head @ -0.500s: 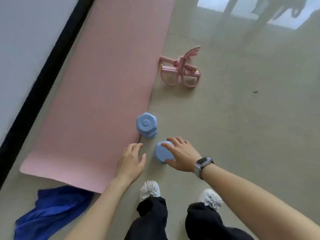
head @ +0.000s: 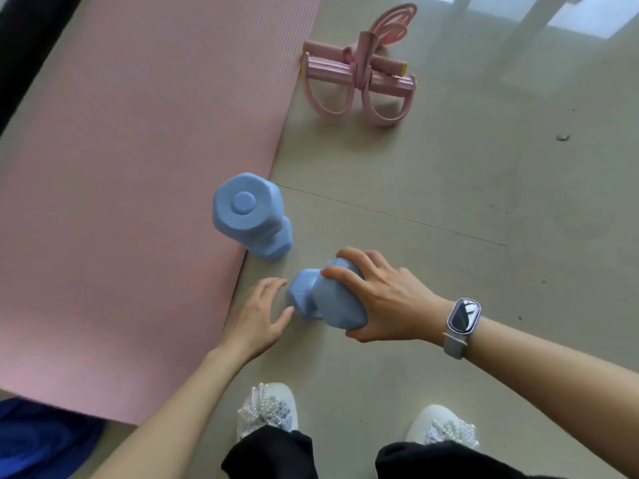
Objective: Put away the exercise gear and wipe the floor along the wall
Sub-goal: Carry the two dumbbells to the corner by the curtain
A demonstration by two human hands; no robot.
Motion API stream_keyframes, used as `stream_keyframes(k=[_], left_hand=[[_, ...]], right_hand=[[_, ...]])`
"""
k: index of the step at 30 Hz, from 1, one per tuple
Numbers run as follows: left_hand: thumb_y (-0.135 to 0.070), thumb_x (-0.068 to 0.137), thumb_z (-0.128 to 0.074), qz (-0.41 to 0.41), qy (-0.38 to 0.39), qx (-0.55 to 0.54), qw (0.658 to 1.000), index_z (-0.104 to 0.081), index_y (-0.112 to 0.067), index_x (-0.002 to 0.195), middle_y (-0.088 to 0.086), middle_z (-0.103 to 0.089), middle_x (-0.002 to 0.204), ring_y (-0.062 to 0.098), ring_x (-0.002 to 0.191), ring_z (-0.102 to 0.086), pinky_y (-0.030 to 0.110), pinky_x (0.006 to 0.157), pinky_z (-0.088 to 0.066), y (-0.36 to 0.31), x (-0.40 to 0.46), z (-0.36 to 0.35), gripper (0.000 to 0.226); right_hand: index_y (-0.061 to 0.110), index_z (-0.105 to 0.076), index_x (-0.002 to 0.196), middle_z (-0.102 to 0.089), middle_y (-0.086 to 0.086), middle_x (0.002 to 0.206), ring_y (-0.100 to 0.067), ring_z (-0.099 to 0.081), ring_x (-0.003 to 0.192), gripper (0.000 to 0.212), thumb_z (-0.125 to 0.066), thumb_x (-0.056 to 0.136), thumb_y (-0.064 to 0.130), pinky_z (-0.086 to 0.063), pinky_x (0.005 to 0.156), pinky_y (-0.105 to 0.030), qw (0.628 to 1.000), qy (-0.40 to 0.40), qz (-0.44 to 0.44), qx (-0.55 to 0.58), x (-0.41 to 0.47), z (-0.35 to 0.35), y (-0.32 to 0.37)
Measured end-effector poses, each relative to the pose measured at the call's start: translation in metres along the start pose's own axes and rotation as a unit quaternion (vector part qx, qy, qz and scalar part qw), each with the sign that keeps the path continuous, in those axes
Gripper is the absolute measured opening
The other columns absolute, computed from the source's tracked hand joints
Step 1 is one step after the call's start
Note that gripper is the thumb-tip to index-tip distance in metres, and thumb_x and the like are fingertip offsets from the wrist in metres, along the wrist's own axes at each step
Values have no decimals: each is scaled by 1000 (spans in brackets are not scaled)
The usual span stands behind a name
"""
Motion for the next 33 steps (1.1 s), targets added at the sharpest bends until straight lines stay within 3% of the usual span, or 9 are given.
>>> stream_keyframes(k=[4, 7, 11, 17, 20, 23, 27, 30, 33], left_hand=[[-67, 66, -44, -79, 88, 63, 991, -22, -24, 145, 4, -18, 153, 23, 141, -14, 37, 115, -20, -19, 29, -34, 92], [-46, 71, -69, -139, 119, 96, 978, -10, -29, 146, -2, -4, 155, 23, 144, 0, 39, 118, -15, -24, 53, -63, 97], [-31, 57, -81, -265, 15, 106, 958, -22, -21, 137, -3, -24, 137, 25, 130, -22, 51, 106, -35, -28, 84, -79, 100], [-30, 54, -77, -306, -38, 109, 945, -34, -14, 133, -2, -34, 132, 27, 125, -30, 42, 99, -42, -32, 88, -94, 92], [-35, 56, -75, -295, -30, 117, 948, -32, -16, 133, -3, -34, 132, 25, 125, -30, 44, 94, -48, -33, 90, -93, 90], [-54, 63, -55, -291, -29, 157, 943, -35, -16, 131, 5, -48, 131, 23, 123, -34, 45, 89, -51, -42, 91, -80, 80], [-43, 77, -49, -317, -157, 179, 918, -47, -16, 120, 8, -61, 120, 21, 117, -48, 35, 89, -42, -59, 79, -44, 50], [-21, 81, -53, -335, -296, 183, 876, -58, -15, 108, 3, -67, 109, 16, 111, -51, 36, 86, -33, -69, 65, -10, 28], [-14, 82, -54, -309, -385, 198, 847, -63, -14, 101, 1, -66, 109, 18, 112, -52, 37, 86, -30, -67, 54, 27, 21]], right_hand=[[40, -12, 127, -26, -7, 138, -30, -37, 120, 82, -68, 67, 37, -49, 75, -33, 995, 6, -78, 62, -35, -11, -59], [44, -10, 130, -22, -7, 135, -27, -35, 123, 87, -70, 68, 32, -38, 89, -25, 985, 33, -122, 116, -58, -44, -101], [45, -8, 131, -20, -3, 133, -20, -39, 117, 89, -70, 68, 34, -39, 84, -21, 976, 36, -158, 148, -73, -89, -130], [43, -12, 128, -24, -8, 135, -17, -41, 100, 84, -69, 68, 31, -38, 78, -20, 979, 41, -154, 129, -76, -109, -142], [36, -18, 132, -35, -8, 131, -23, -47, 107, 80, -66, 68, 35, -36, 84, -20, 985, 27, -143, 95, -75, -106, -146], [26, -24, 141, -36, -5, 139, -23, -37, 126, 76, -60, 76, 43, -35, 103, -28, 985, 30, -149, 77, -69, -97, -148], [22, -35, 140, -42, -5, 141, -24, -33, 134, 68, -35, 81, 57, -30, 108, -32, 992, -9, -104, 70, -38, -75, -126], [17, -43, 135, -49, -6, 135, -23, -42, 127, 62, -31, 84, 49, -37, 102, -31, 992, -59, -62, 91, 4, -52, -100], [12, -46, 132, -52, -8, 131, -26, -49, 120, 52, -34, 89, 39, -44, 98, -36, 988, -113, -35, 104, 51, -20, -77]])
Point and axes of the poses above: each hand's wrist, its own x-axis towards the middle knuckle, its own z-axis out of the back of the hand, y = z × x, the point moved 2 cm from there along x, towards the middle knuckle
